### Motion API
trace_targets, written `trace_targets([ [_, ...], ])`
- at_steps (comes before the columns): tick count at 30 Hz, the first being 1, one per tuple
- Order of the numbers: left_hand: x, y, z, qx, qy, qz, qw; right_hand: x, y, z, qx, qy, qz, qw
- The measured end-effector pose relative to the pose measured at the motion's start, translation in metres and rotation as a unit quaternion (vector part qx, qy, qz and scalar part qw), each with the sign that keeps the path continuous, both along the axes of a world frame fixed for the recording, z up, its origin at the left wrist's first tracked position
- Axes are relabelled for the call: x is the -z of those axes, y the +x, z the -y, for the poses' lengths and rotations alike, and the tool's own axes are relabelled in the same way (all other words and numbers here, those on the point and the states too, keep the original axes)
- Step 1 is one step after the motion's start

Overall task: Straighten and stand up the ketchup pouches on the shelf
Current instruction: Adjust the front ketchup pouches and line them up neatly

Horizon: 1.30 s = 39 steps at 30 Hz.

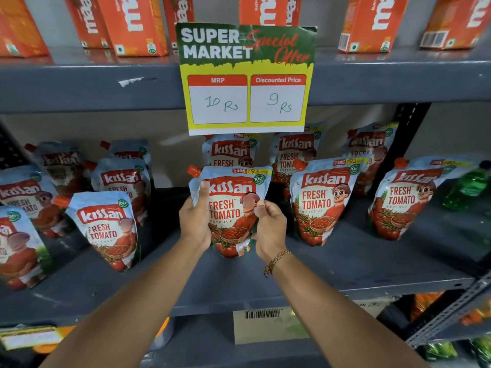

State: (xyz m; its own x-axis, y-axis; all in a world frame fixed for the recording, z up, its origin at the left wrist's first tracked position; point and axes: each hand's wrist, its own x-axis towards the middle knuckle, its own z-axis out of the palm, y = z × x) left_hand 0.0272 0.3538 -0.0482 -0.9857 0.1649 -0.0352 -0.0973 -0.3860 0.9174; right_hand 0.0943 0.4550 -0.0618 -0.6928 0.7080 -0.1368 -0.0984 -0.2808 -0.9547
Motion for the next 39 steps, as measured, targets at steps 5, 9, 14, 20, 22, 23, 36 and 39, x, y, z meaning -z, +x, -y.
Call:
trace_targets([
  [5,-0.001,0.005,0.002,-0.004,-0.038,-0.011,0.999,0.001,0.0,-0.005,-0.009,0.018,0.011,1.0],
  [9,0.01,0.014,0.01,-0.065,-0.092,-0.007,0.994,0.006,0.003,-0.002,0.012,0.041,0.014,0.999],
  [14,0.029,0.03,0.037,-0.189,-0.068,0.112,0.973,0.015,0.017,0.019,0.1,0.074,0.078,0.989],
  [20,0.025,0.027,0.082,-0.342,-0.041,0.112,0.932,0.014,0.025,0.07,-0.077,0.175,0.043,0.981],
  [22,0.023,0.02,0.101,-0.406,-0.094,0.094,0.904,0.009,0.018,0.09,-0.148,0.222,0.02,0.964],
  [23,0.023,0.014,0.111,-0.431,-0.112,0.088,0.891,0.007,0.014,0.099,-0.173,0.245,0.009,0.954],
  [36,0.033,-0.062,0.213,-0.117,-0.055,0.085,0.988,0.012,-0.075,0.209,-0.21,0.03,0.045,0.976],
  [39,0.035,-0.067,0.222,-0.081,-0.066,0.092,0.99,0.019,-0.081,0.218,-0.157,-0.003,0.031,0.987],
])
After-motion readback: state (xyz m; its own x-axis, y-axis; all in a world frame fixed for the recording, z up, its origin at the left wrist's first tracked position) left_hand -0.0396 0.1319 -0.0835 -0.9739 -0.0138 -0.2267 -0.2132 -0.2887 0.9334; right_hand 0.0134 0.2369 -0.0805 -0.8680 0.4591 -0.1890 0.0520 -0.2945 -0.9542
